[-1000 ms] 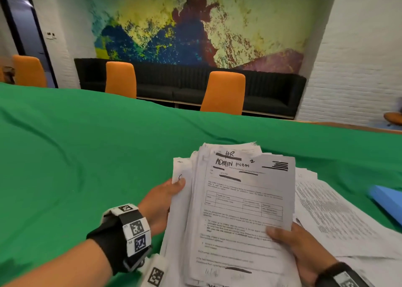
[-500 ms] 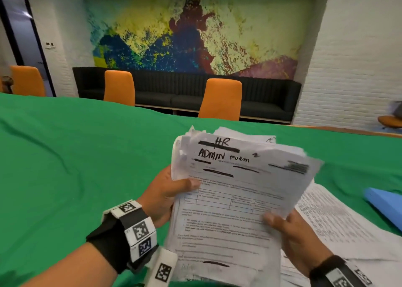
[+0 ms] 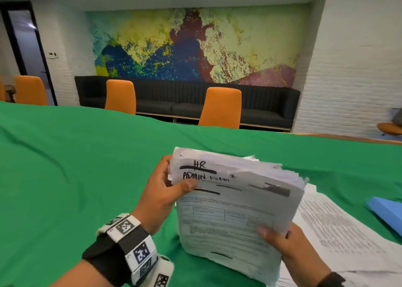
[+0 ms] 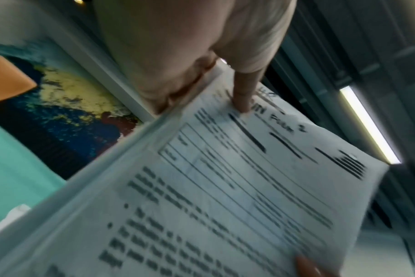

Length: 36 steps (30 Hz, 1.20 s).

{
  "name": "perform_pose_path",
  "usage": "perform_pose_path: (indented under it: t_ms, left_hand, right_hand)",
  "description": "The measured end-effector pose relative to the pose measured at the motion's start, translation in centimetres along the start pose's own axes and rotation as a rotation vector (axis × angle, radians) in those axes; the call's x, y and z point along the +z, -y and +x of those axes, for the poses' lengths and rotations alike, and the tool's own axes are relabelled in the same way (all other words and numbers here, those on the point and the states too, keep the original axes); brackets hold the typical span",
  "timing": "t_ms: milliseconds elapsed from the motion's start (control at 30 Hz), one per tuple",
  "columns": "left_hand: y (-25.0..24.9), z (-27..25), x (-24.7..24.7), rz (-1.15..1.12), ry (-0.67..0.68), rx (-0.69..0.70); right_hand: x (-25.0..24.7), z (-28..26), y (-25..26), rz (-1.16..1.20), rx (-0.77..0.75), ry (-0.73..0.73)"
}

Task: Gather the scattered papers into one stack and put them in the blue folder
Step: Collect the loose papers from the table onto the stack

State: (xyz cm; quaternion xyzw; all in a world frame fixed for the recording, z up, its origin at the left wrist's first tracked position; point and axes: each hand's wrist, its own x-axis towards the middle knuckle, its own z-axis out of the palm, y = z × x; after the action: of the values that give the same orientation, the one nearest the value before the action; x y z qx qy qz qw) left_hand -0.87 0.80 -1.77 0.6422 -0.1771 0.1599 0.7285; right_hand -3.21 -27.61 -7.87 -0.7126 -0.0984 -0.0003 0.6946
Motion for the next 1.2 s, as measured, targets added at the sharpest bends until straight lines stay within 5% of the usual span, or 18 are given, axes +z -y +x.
perform_pose_path:
  t_ms: [233, 533, 733, 833, 933, 1200]
  left_hand:
    - [0.2, 0.1, 1.4, -0.029, -0.014, -0.047]
    - [3.6, -0.9, 1.0, 0.208, 0.008, -0.27]
    - [3.6, -1.0, 1.6, 0.185, 0.002, -0.227]
    - [4.0, -1.1, 1.8, 0.177, 0.018, -0.331]
    - [4.4, -0.6, 2.0, 0.209, 0.056, -0.376]
    - [5.3, 6.8, -0.2, 0.92, 0.27, -0.442]
  right_hand:
    - [0.5, 0.9, -0.3, 0.021, -0.056, -0.165]
    - [0.2, 0.7, -1.7, -0.049, 0.113, -0.028]
    - [0.5, 0.5, -1.0, -0.053, 0.019, -0.113]
    - [0.6, 0.3, -1.2, -0.05, 0.123, -0.024]
    - [-0.2, 0.6, -1.0, -0.152, 0.062, -0.106]
    - [-9.0, 3.1, -2.4, -0.145, 0.272, -0.44]
